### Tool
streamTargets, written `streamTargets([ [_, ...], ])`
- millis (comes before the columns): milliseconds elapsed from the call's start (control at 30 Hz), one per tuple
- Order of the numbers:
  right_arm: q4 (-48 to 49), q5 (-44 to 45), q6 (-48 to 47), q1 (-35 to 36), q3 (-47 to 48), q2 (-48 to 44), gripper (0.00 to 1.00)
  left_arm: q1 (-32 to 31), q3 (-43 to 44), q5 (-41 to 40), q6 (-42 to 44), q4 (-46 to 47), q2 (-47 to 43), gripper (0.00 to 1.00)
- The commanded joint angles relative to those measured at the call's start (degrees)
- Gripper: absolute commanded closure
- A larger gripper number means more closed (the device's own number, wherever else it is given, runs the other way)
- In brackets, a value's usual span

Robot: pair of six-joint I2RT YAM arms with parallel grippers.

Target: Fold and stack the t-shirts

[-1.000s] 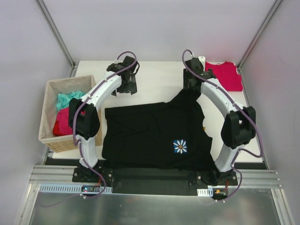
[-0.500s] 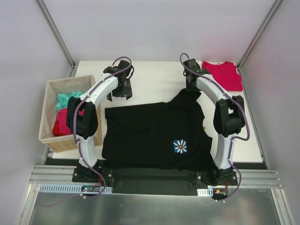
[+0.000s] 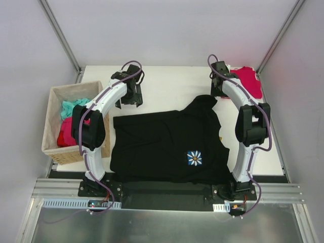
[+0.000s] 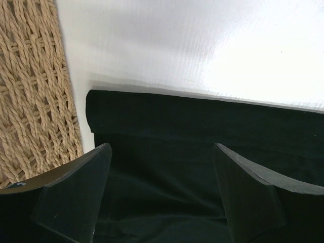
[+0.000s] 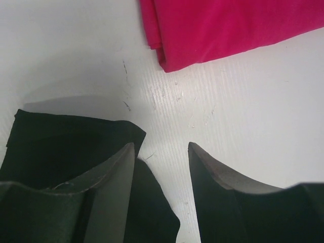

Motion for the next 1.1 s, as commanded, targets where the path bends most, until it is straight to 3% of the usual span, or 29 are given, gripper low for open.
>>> streamTargets([
  [0, 0.29, -2.56, 0.39, 0.25, 3.8, 0.69, 0.5, 0.56, -0.27, -0.41, 0.9, -0.47, -2.37, 0.19],
  [467, 0.46, -3.09, 0.74, 1.22, 2.57, 2.18, 0.51, 0.56, -0.36, -0.06, 0.73, -0.39, -1.23, 0.19],
  [700, 0.47, -3.09, 1.36, 1.22, 1.69, 3.06, 0.66, 0.47, -0.62, -0.32, 0.9, -0.3, -1.23, 0.19],
  [1067, 0.03, -2.82, 1.62, 0.69, 0.73, 3.94, 0.63, 0.47, -0.36, 0.03, 0.81, -0.12, -0.7, 0.19],
])
